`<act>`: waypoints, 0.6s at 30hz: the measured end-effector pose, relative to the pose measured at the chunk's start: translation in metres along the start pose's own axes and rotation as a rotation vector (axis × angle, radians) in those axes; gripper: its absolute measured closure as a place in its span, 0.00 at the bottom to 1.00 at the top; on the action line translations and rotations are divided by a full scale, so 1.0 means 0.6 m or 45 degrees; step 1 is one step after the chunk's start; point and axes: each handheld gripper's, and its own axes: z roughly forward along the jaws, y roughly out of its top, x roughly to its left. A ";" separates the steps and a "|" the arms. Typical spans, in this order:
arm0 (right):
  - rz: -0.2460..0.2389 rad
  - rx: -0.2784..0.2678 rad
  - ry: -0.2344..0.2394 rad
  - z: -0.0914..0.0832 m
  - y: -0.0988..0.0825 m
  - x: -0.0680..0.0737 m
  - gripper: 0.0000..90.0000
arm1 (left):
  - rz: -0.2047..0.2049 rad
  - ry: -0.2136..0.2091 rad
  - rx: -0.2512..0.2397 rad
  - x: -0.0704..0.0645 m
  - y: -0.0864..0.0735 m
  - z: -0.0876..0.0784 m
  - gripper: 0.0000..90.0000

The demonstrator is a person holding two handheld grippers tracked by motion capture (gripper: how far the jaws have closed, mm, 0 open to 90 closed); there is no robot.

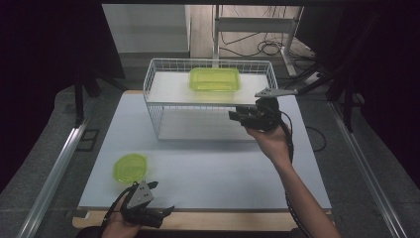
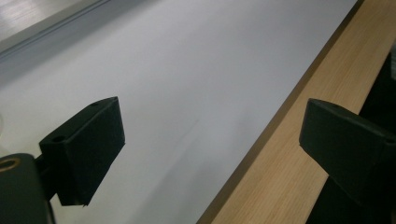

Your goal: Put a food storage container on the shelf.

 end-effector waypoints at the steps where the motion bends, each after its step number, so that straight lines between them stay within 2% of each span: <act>1: -0.011 0.005 0.003 0.000 -0.006 0.004 0.61 | -0.012 0.001 0.013 0.002 0.000 0.001 0.08; 3: -0.023 0.008 0.005 0.000 -0.012 0.009 0.58 | -0.012 0.003 0.012 0.003 0.000 0.001 0.08; 4: -0.036 0.017 0.010 0.000 -0.025 0.017 0.52 | -0.003 0.005 0.011 0.004 0.000 0.001 0.08; 6: -0.062 0.029 0.015 0.000 -0.038 0.024 0.47 | 0.001 0.004 0.009 0.004 0.000 0.001 0.08; 7: -0.062 0.029 0.015 0.000 -0.038 0.024 0.47 | 0.001 0.006 0.009 0.005 0.000 0.001 0.08; 8: -0.077 0.041 0.013 0.000 -0.048 0.029 0.41 | -0.002 0.005 0.008 0.006 0.000 0.000 0.10; 11: -0.099 0.069 0.014 -0.003 -0.068 0.038 0.36 | -0.012 0.017 0.011 0.005 0.001 -0.001 0.10; 12: -0.103 0.074 0.012 -0.004 -0.073 0.039 0.35 | 0.001 0.040 0.015 0.002 0.002 -0.001 0.10; 14: -0.108 0.081 0.010 -0.006 -0.080 0.042 0.35 | 0.010 0.047 0.021 0.000 0.003 -0.001 0.10; 15: -0.115 0.089 0.020 -0.010 -0.092 0.045 0.34 | 0.031 0.047 0.037 -0.003 0.004 0.000 0.10; 17: -0.120 0.093 0.028 -0.013 -0.103 0.047 0.33 | 0.038 0.045 0.045 -0.004 0.005 0.001 0.14; 18: -0.118 0.095 0.032 -0.015 -0.107 0.047 0.33 | 0.044 0.018 0.062 -0.006 0.006 0.003 0.15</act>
